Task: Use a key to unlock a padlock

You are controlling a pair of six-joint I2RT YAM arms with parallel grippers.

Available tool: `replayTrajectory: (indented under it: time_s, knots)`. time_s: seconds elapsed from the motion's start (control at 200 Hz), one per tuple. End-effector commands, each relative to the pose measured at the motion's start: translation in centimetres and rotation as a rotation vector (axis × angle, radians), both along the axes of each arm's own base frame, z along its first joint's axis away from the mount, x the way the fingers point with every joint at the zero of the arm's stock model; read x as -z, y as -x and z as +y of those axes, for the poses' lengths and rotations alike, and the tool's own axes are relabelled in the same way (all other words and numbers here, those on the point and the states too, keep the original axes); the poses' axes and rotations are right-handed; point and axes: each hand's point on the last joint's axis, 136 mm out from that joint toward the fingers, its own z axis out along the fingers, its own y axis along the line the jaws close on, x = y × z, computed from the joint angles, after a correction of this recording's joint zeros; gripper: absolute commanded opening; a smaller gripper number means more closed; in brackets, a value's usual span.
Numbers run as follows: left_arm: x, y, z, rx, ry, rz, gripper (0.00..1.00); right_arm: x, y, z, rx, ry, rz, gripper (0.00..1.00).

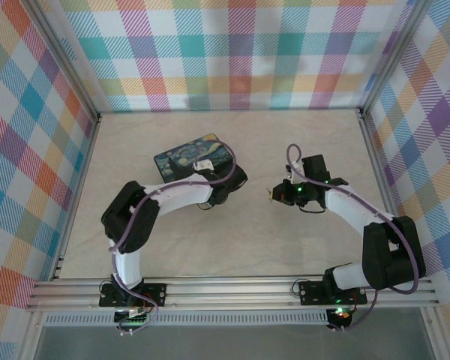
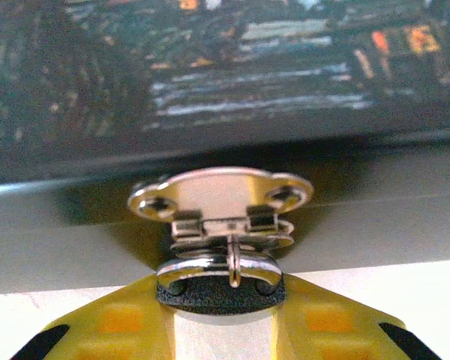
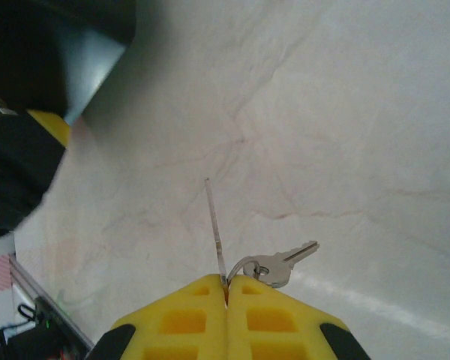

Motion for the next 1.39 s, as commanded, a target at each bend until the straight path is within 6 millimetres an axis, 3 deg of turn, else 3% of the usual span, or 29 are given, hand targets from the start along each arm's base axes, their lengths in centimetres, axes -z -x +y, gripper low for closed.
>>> replayTrajectory:
  time_s: [0.0,0.225,0.545,0.735,0.945,1.39]
  knots:
    - [-2.5,1.2,0.1,0.102,0.057,0.086,0.02,-0.4,2.5,2.4,-0.079,-0.041,0.022,0.02]
    - [-5.5,2.2,-0.7,0.156,0.217,0.197,0.01,-1.5,4.8,6.1,-0.126,-0.115,0.009,0.02]
    - [-7.0,3.5,-2.6,0.163,0.377,0.348,0.0,-4.2,6.6,9.7,-0.146,-0.195,-0.037,0.01]
    - [-7.4,4.4,-3.9,0.146,0.479,0.412,0.0,-5.5,5.7,11.1,-0.13,-0.263,-0.108,0.01]
    - [-7.8,4.5,-4.1,0.117,0.54,0.456,0.0,-6.9,4.5,12.5,-0.121,-0.324,-0.198,0.01]
    - [-8.3,4.3,-3.9,0.086,0.594,0.486,0.0,-5.9,4.6,14.8,-0.161,-0.349,-0.204,0.01]
